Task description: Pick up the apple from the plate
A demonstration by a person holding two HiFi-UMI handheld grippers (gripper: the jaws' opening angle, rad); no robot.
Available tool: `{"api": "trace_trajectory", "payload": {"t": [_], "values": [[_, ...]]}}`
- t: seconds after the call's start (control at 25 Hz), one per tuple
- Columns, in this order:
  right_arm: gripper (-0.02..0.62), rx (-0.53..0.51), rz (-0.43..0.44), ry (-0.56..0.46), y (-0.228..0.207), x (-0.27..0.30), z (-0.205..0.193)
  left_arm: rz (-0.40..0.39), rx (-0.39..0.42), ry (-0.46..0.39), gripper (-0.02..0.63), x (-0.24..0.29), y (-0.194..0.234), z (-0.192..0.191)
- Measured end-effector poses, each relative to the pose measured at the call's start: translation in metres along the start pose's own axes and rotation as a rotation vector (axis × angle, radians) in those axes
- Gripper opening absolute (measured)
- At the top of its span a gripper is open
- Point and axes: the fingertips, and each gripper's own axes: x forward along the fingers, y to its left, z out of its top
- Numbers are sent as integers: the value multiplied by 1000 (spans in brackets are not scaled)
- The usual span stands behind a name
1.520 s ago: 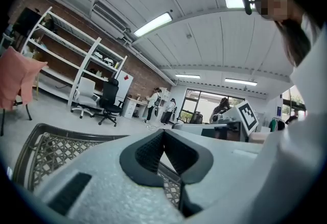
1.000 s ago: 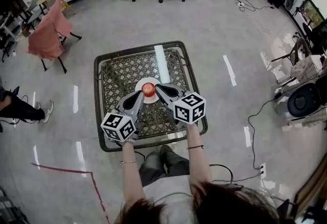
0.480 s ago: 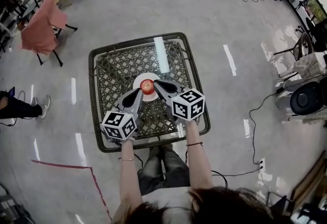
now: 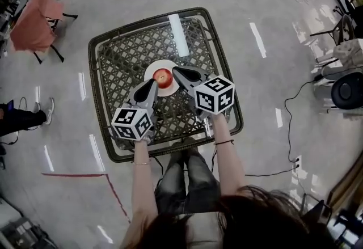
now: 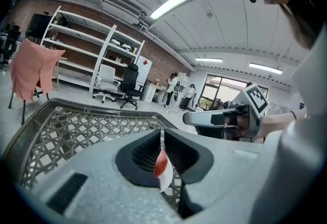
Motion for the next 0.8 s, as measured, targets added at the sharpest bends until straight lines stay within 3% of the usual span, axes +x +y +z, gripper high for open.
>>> {"api": "trace_trajectory", "payload": {"t": [0.12, 0.24, 0.64, 0.8], "values": [[9, 19, 2, -2, -8, 3, -7, 14, 2, 7, 22, 6, 7, -6], [9, 43, 6, -14, -15, 2, -12, 23, -38, -20, 183, 8, 11, -10], [9, 53, -2, -11, -30, 5, -32, 24, -8, 35, 229, 18, 20, -39], [9, 57, 0, -6, -39, 10, -38, 16, 0, 65, 278, 27, 23, -50]]}}
